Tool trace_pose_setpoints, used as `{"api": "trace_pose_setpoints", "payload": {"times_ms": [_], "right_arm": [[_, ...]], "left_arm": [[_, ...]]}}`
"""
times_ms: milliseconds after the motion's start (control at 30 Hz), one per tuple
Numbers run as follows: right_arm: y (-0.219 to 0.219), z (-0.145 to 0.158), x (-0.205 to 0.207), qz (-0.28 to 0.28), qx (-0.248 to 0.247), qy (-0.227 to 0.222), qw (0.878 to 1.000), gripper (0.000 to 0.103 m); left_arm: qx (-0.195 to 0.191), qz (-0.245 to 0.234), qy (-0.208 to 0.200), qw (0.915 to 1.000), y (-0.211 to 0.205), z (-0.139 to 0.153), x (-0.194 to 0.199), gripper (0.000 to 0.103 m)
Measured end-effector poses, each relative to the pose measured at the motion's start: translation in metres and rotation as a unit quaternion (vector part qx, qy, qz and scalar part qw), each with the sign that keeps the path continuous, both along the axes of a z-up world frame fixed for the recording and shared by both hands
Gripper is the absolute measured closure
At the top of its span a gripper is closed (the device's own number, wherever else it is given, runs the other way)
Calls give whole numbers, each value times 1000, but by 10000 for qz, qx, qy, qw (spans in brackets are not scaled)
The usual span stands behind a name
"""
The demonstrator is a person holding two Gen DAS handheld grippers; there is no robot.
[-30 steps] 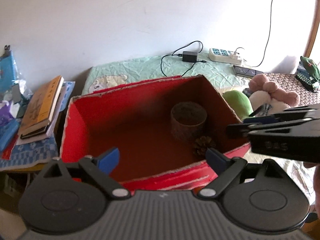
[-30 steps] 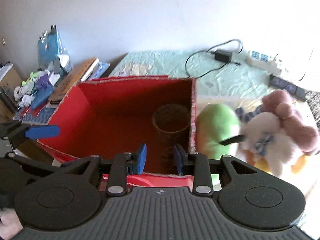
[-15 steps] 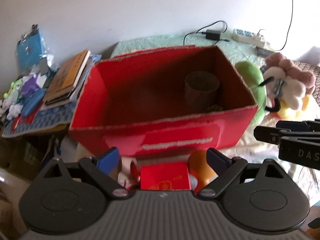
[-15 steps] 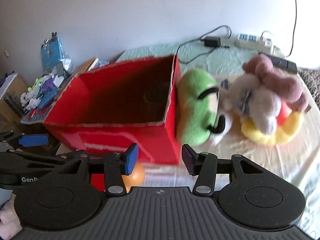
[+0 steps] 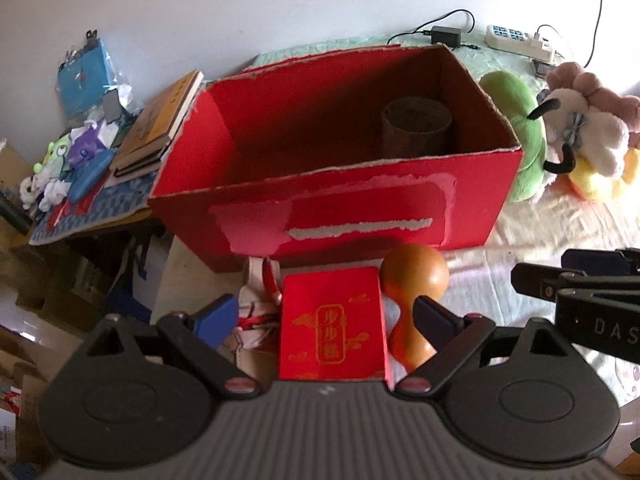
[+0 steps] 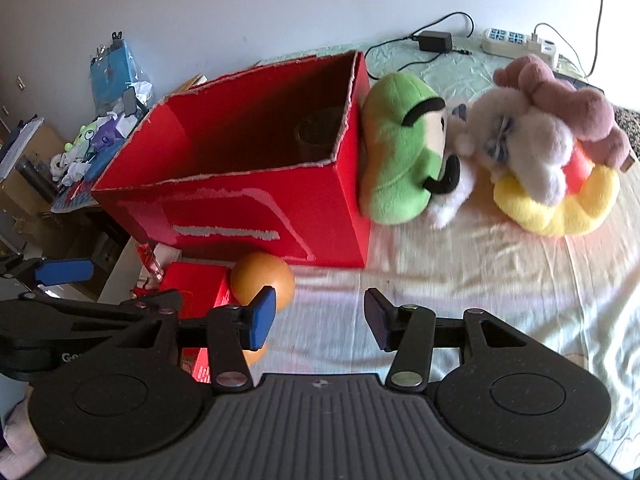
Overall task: Organize objects
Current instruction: 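Withdraw the right gripper from the box toward the orange wooden gourd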
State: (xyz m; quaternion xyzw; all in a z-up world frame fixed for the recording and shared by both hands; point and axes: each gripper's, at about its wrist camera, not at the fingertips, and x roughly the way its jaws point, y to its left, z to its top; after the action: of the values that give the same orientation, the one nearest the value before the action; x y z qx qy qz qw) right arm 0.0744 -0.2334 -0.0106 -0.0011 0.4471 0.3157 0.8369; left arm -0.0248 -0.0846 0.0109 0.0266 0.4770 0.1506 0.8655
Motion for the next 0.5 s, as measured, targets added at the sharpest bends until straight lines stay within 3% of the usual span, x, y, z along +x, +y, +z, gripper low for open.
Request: {"api": "trace_pose_setpoints", "payload": {"times_ms": [500], "right_arm": [[-9, -12, -7, 113, 104, 387, 9991, 51]], "left_arm": [[68, 155, 154, 9997, -11, -7, -6, 9]]}}
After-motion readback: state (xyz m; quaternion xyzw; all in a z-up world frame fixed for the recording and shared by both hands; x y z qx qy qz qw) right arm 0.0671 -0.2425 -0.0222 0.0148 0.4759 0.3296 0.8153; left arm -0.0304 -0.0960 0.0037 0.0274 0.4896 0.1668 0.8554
